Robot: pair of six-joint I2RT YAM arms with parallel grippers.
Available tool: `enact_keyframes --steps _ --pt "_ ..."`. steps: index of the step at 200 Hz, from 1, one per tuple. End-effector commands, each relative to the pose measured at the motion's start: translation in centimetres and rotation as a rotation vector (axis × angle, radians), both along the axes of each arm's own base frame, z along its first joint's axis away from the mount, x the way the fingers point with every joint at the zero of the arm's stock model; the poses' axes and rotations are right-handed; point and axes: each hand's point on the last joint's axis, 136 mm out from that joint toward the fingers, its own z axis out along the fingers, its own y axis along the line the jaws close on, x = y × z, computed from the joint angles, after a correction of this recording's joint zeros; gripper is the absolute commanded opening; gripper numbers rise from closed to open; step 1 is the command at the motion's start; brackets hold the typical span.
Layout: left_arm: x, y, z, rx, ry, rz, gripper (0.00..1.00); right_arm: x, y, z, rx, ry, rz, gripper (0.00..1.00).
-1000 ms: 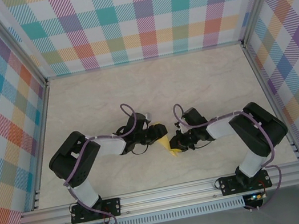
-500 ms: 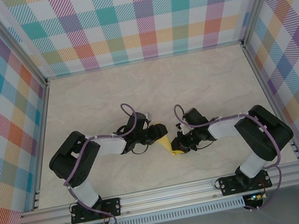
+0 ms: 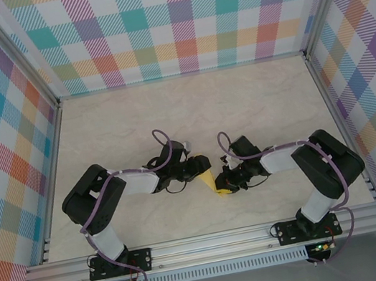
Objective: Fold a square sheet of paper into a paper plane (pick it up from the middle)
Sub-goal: Fold the wing for the fifth time at the center of the table.
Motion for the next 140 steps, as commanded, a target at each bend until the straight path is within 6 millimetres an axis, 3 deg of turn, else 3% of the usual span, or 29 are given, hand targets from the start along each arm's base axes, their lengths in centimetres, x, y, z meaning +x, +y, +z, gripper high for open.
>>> enact_keyframes --steps 1,62,100,140 --pt "-1.8 0.3 -2.4 0.071 0.075 -0.033 0.53 -1.8 -1.1 -0.5 -0.068 0.042 0.029 0.15" --pt "-1.9 0.3 -2.5 0.073 0.079 -0.036 0.53 -2.1 -1.6 -0.9 -0.083 0.043 0.016 0.14" --pt "-2.0 0.3 -2.6 0.078 0.083 -0.037 0.53 -2.2 -2.1 -1.9 -0.132 0.059 0.009 0.02" --pt "-2.0 0.4 -2.6 0.080 0.085 -0.037 0.53 -2.1 -2.1 -1.4 -0.123 0.039 0.009 0.10"
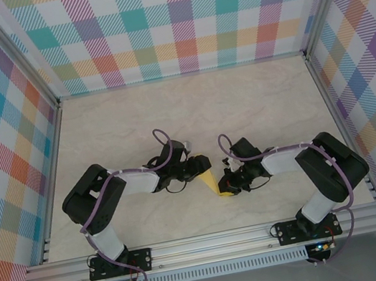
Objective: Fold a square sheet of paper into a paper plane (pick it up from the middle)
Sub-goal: Fold the wing for the fifth time at the center of the table.
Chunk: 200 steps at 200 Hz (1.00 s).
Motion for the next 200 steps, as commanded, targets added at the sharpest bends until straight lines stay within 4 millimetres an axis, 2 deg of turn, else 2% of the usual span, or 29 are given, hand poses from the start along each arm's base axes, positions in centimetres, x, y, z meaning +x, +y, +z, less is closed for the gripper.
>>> enact_keyframes --steps 1,40,132,182,200 --pt "-2.0 0.4 -2.5 0.073 0.080 -0.032 0.53 -1.3 -1.2 -0.9 -0.069 0.036 0.007 0.10" --pt "-2.0 0.3 -2.6 0.072 0.081 -0.037 0.53 -1.3 -1.3 0.0 -0.058 0.000 0.026 0.17" --pt "-2.0 0.2 -2.7 0.071 0.086 -0.039 0.53 -0.8 -1.4 -0.6 -0.124 -0.001 0.036 0.17" --pt "-2.1 0.0 -2.7 0.069 0.086 -0.044 0.53 0.3 -0.6 2.1 -0.063 -0.121 0.032 0.20" --pt "-2.1 0.0 -2.7 0.069 0.086 -0.045 0.53 0.4 0.0 2.6 -0.037 -0.139 0.041 0.25"
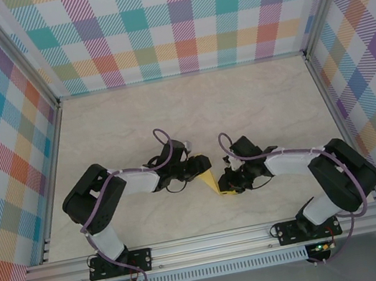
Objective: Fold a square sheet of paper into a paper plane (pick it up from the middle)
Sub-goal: Fold the wing for the fifth time at the center of the table.
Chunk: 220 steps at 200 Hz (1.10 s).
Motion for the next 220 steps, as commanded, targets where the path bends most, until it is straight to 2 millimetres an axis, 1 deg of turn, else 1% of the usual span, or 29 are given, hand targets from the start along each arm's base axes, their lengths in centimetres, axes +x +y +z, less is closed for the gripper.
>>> enact_keyframes --steps 1,43,75,94,141,180,201,220 --pt "-2.1 0.0 -2.6 0.063 0.082 -0.043 0.53 0.3 0.7 0.9 0.024 -0.044 0.021 0.25" --pt "-2.3 0.0 -2.7 0.064 0.084 -0.047 0.53 0.9 1.4 0.5 0.022 -0.044 0.025 0.26" --pt "-2.3 0.0 -2.8 0.064 0.084 -0.046 0.53 0.9 1.7 -0.1 0.008 -0.029 0.036 0.22" --pt "-2.3 0.0 -2.7 0.064 0.084 -0.048 0.53 0.8 1.4 -0.5 -0.011 -0.026 0.031 0.17" --pt "-2.3 0.1 -2.8 0.071 0.086 -0.051 0.53 -0.1 0.4 -1.9 -0.051 0.004 0.026 0.11" --pt "-2.4 0.2 -3.1 0.076 0.090 -0.049 0.53 -1.0 0.2 -3.0 -0.055 0.043 0.044 0.09" --pt "-2.4 0.3 -3.0 0.079 0.090 -0.047 0.53 -1.3 -0.4 -3.9 -0.095 0.065 0.033 0.08" --pt "-2.4 0.3 -3.0 0.081 0.088 -0.047 0.52 -1.2 -0.4 -3.7 -0.093 0.061 0.026 0.11"
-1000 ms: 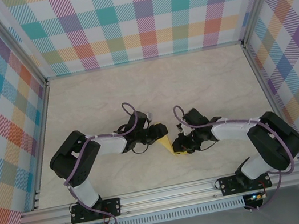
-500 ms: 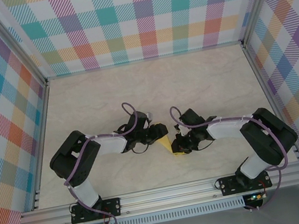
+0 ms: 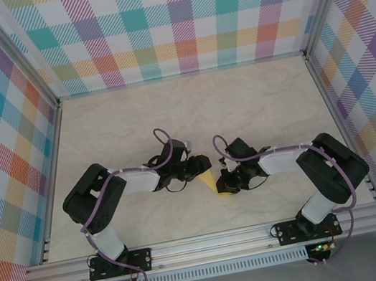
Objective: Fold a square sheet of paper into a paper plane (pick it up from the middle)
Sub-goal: Fold the wing for the fifth time at the center of the table.
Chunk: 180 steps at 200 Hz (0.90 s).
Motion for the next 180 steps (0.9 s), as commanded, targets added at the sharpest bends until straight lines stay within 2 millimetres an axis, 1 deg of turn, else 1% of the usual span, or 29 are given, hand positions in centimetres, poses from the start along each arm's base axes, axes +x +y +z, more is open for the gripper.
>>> enact_keyframes --steps 1,13,37,51,68,96,121,134,180 --pt "-2.4 0.3 -2.9 0.077 0.082 -0.044 0.53 -1.5 -1.3 -1.8 -0.076 0.049 0.002 0.11" --pt "-2.4 0.3 -2.9 0.076 0.081 -0.046 0.53 -1.3 -1.3 -1.3 -0.072 0.038 0.001 0.13" --pt "-2.4 0.3 -3.0 0.076 0.083 -0.047 0.53 -1.0 -1.1 -0.1 -0.048 -0.007 0.005 0.20" --pt "-2.3 0.2 -2.9 0.072 0.083 -0.046 0.52 -1.0 -1.1 0.2 -0.044 -0.017 0.014 0.23" --pt "-2.3 0.2 -3.1 0.073 0.084 -0.045 0.53 -1.0 -1.1 0.0 -0.049 -0.017 0.025 0.23" --pt "-2.3 0.1 -3.1 0.072 0.087 -0.046 0.53 -1.0 -1.1 -0.6 -0.061 0.001 0.022 0.21" --pt "-2.3 0.1 -3.1 0.072 0.087 -0.047 0.53 -1.2 -1.6 -1.4 -0.102 0.013 0.013 0.12" --pt "-2.4 0.2 -3.1 0.074 0.088 -0.047 0.53 -1.4 -1.9 -1.7 -0.122 0.020 0.013 0.10" --pt "-2.5 0.4 -3.4 0.080 0.093 -0.045 0.52 -2.4 -2.1 -2.5 -0.163 0.044 0.048 0.10"
